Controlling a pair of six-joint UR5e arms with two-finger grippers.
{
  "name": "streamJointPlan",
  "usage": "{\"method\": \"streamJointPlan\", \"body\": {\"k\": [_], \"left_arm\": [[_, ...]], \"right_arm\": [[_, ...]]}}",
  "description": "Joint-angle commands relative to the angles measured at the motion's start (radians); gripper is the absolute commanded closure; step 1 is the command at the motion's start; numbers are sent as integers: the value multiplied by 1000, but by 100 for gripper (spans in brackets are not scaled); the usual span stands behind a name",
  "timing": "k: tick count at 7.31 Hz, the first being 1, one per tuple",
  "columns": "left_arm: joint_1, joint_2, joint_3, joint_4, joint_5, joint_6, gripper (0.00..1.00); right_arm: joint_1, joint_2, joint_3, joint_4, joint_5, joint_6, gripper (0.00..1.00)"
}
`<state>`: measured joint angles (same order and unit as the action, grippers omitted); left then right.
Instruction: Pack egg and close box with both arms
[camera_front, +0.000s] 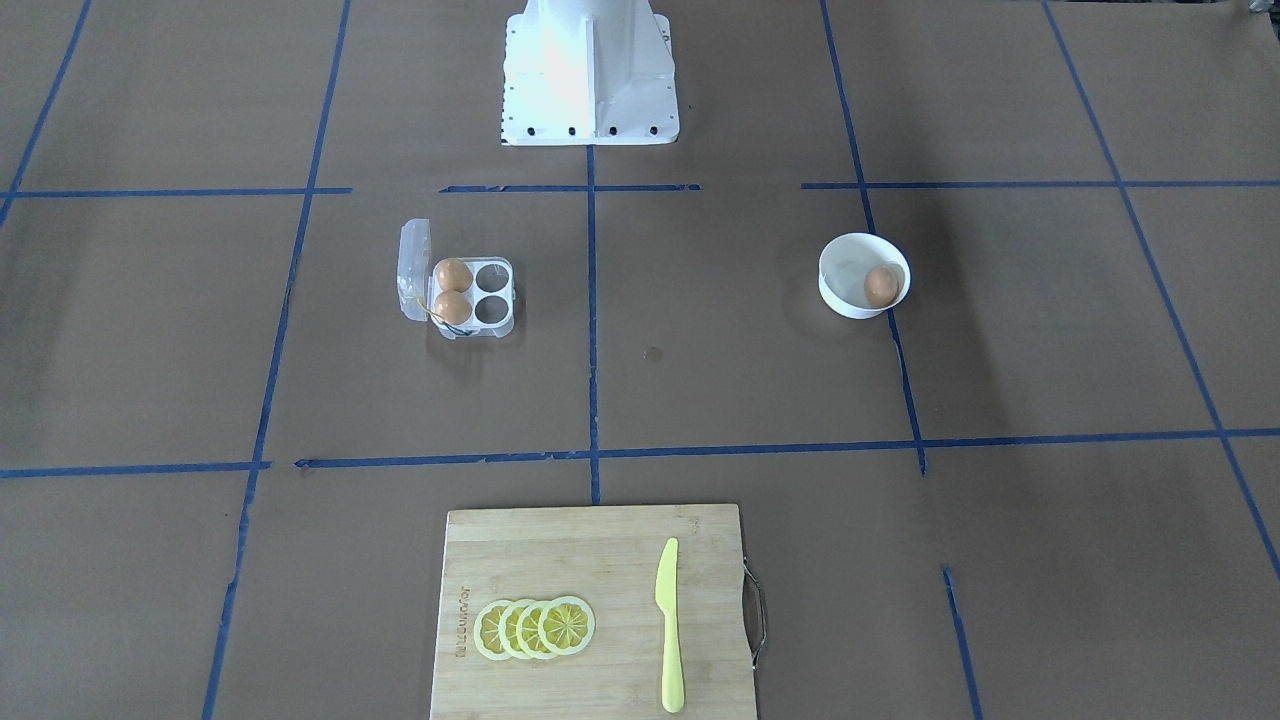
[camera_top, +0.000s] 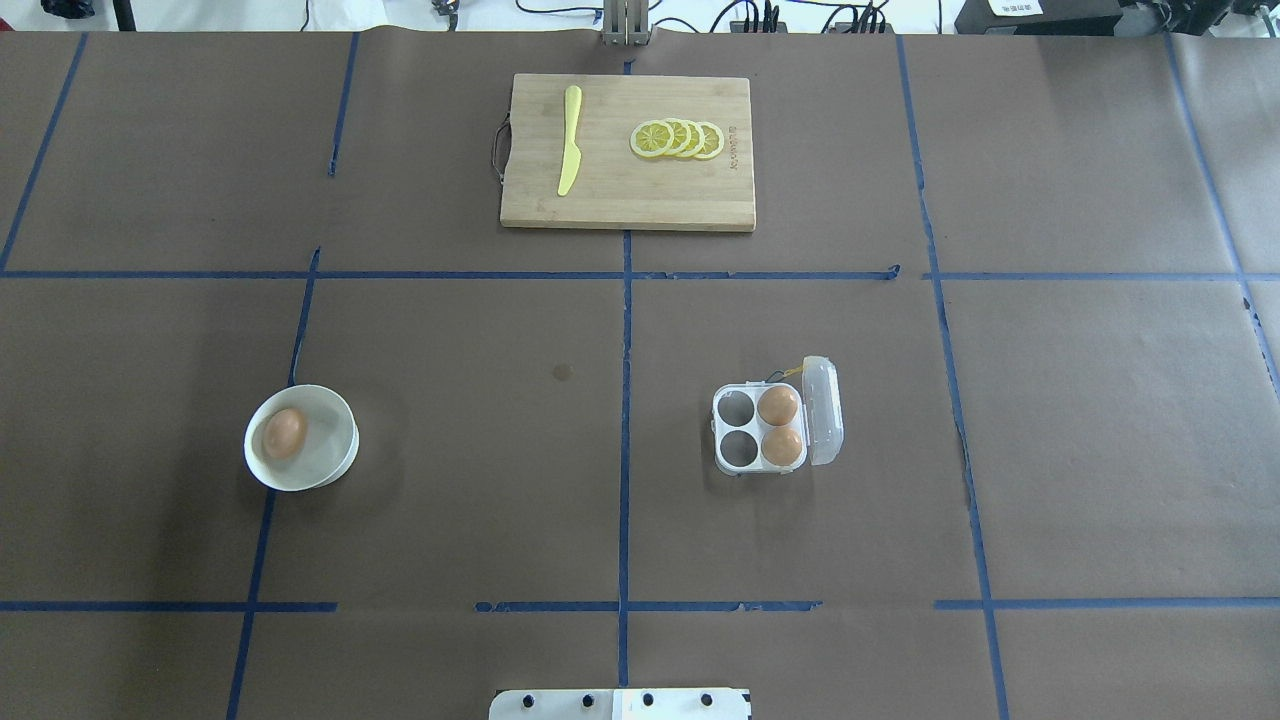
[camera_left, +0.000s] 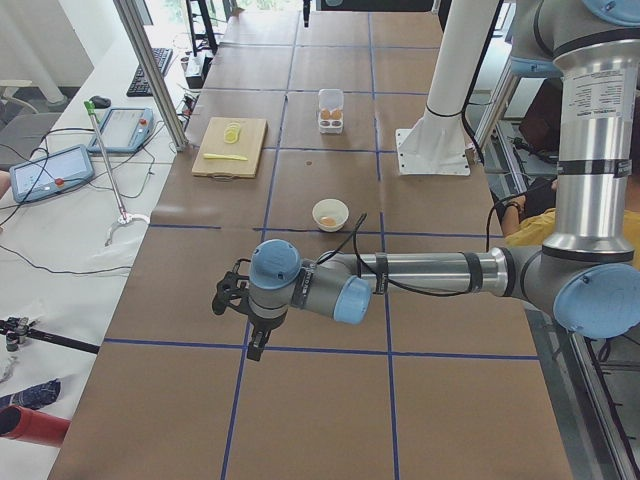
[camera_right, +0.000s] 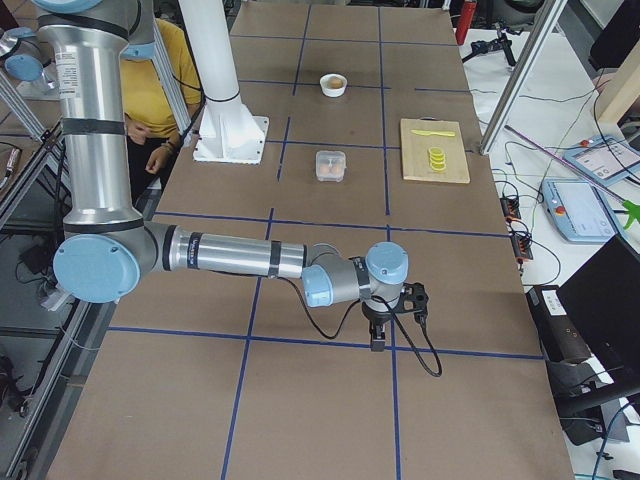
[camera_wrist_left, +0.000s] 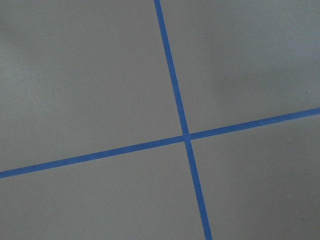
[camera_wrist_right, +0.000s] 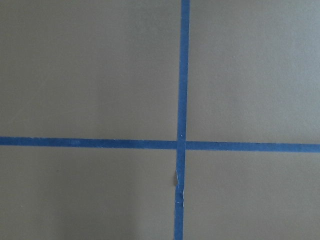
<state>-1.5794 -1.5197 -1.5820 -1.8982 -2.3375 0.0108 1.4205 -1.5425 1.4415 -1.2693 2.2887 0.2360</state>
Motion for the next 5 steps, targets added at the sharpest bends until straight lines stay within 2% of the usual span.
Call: {"method": "streamJointPlan", "body": {"k": [1, 5], "left_arm": [[1, 38, -42, 39, -5, 29, 0], [2, 56, -62, 28, -8, 24, 0]], "right_arm": [[0, -2, 7, 1, 0, 0, 0], [0, -7, 10, -1, 6, 2, 0]]}}
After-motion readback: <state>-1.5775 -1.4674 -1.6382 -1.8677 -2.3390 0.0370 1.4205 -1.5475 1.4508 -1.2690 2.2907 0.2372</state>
